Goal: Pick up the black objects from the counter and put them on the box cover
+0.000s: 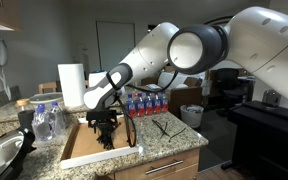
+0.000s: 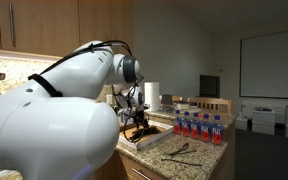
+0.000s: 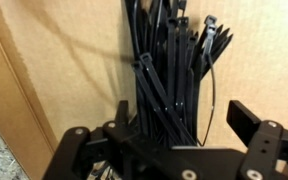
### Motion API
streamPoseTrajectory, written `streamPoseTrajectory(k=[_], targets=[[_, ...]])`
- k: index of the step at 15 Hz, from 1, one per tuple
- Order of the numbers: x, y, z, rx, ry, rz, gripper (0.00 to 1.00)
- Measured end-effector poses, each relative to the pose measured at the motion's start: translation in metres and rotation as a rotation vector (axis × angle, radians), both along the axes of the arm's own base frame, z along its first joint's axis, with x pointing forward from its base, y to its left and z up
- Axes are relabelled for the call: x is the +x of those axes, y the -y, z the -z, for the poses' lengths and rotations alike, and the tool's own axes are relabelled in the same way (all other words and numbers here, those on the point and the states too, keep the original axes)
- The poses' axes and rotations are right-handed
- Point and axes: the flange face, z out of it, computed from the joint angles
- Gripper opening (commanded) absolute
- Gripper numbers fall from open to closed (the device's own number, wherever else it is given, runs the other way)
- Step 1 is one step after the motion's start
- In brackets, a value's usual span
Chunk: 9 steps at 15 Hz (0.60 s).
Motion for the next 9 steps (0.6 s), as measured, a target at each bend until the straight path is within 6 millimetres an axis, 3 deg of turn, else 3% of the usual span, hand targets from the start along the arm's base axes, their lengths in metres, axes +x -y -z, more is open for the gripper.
streamPoseTrajectory(k=[9], targets=[[-0.003, -0.0071, 0.0019, 0.005, -0.009, -0.047, 1.0]])
